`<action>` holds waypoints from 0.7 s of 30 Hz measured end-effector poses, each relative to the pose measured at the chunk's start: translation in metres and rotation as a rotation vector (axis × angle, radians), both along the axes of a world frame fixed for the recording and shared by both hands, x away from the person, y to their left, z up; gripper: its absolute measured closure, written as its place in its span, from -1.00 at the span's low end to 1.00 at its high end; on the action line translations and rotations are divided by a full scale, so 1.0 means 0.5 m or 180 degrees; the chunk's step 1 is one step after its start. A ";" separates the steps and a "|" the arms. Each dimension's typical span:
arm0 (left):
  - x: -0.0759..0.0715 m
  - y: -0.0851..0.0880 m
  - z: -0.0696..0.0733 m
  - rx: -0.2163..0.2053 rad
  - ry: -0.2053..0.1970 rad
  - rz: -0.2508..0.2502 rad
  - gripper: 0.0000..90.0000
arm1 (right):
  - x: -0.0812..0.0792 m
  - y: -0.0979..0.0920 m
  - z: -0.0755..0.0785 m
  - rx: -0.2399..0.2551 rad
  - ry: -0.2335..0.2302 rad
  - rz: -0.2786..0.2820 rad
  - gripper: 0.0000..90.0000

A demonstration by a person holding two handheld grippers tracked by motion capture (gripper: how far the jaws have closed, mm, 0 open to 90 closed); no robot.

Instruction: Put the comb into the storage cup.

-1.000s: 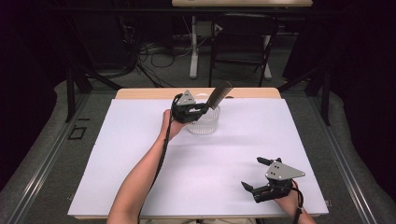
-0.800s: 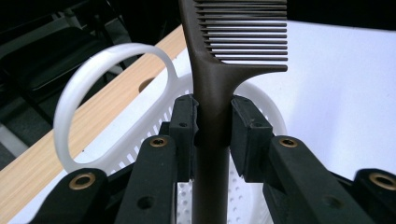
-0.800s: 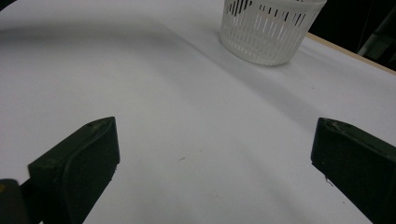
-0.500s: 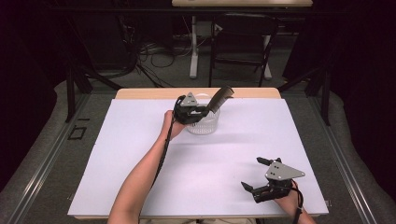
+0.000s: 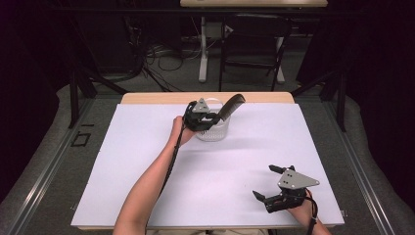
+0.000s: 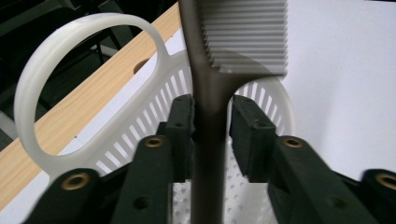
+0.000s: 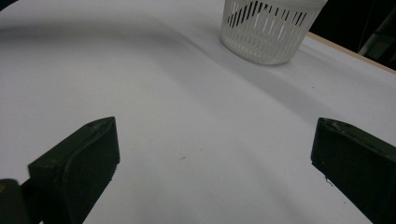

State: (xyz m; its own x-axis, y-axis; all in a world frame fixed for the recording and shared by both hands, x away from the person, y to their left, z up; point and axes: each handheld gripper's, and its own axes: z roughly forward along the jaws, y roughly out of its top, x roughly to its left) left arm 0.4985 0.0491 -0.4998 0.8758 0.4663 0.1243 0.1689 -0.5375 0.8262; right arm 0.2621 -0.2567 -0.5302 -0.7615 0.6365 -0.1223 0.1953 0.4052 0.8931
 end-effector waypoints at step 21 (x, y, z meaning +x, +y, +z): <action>-0.031 0.027 0.053 -0.0225 0.0107 0.0029 -0.84 | 0.000 -0.001 0.001 0.0001 -0.0015 -0.0018 -0.98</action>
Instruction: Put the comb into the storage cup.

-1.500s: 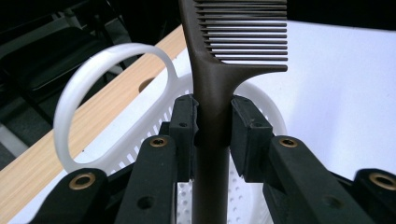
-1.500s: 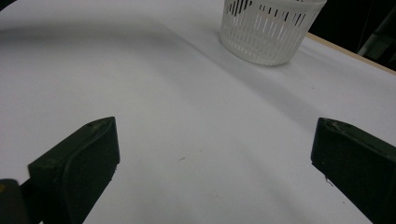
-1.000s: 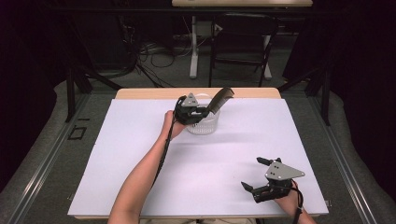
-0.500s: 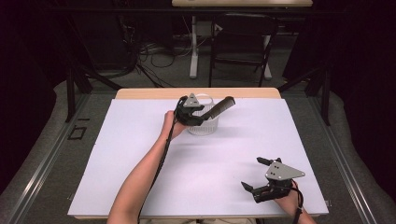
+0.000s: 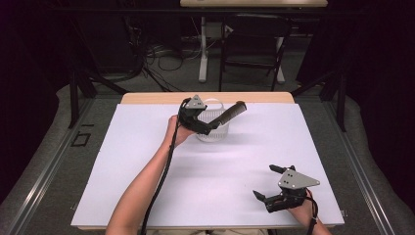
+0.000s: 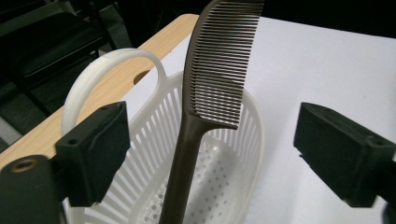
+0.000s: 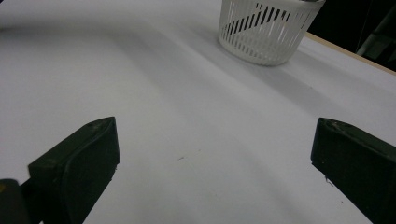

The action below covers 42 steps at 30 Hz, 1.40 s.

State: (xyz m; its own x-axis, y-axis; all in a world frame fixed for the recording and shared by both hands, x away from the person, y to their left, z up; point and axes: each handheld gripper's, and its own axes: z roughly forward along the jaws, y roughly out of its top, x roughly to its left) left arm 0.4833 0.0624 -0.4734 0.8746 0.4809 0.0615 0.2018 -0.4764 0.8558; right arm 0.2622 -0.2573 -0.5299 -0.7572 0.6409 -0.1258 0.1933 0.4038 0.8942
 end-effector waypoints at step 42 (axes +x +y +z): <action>-0.140 0.140 0.005 0.0235 0.0218 0.0456 -1.00 | -0.001 0.001 -0.002 -0.0030 0.0044 -0.0024 -0.98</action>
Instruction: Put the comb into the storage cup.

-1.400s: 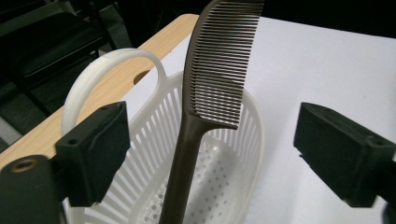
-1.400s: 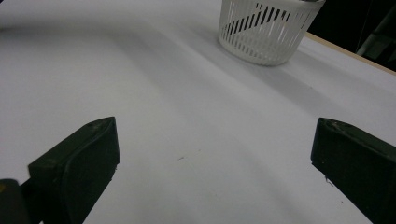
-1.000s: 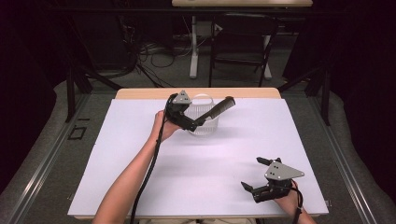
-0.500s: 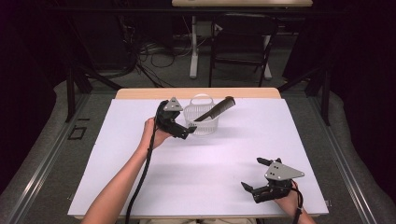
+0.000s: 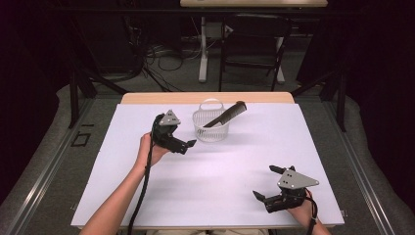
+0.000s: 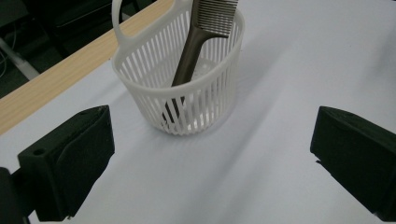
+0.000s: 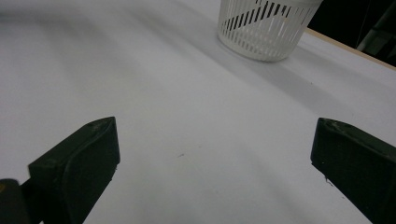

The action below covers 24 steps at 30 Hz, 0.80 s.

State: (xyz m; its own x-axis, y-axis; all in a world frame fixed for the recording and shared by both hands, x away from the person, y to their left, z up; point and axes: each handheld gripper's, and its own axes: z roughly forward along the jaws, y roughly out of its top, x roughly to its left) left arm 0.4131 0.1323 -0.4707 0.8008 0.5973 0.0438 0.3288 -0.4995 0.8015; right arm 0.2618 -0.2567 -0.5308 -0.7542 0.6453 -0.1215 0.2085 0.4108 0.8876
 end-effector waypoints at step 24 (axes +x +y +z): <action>-0.090 0.061 -0.054 0.0083 0.0116 0.0284 -1.00 | 0.000 0.002 0.000 0.0004 0.0015 -0.0003 -0.98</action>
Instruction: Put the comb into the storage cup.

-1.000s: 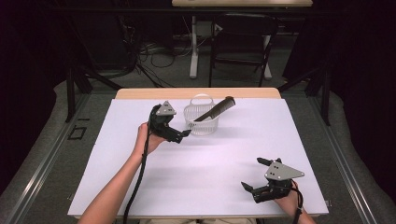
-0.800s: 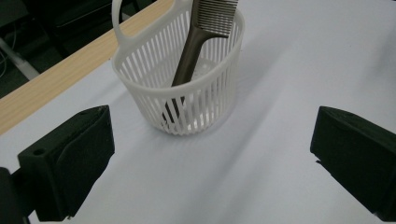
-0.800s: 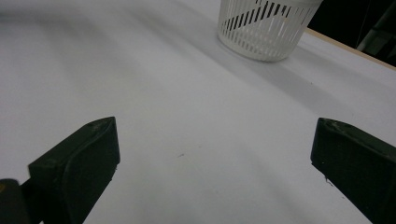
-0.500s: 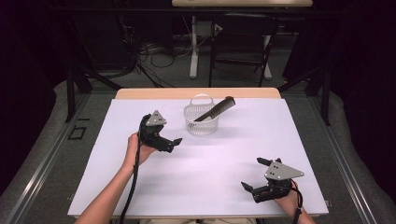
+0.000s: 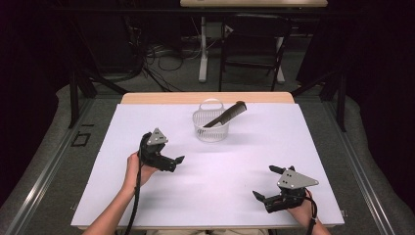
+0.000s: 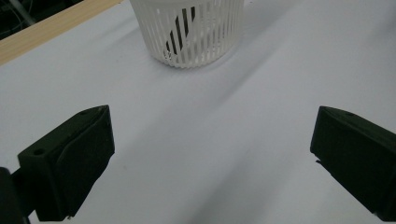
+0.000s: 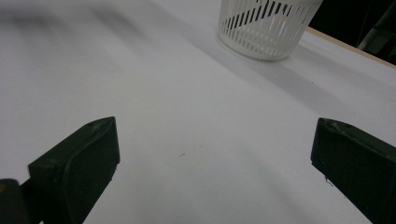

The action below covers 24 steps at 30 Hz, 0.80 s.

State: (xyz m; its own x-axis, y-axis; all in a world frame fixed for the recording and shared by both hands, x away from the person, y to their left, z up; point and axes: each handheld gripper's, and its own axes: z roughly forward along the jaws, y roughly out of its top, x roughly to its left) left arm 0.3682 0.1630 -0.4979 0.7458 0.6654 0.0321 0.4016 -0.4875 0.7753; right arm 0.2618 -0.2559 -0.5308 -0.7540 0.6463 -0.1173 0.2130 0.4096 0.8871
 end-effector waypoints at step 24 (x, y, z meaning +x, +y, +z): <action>-0.098 0.037 -0.037 0.0006 -0.0072 0.0153 -1.00 | -0.003 -0.002 0.002 0.0008 -0.0008 0.0002 -0.98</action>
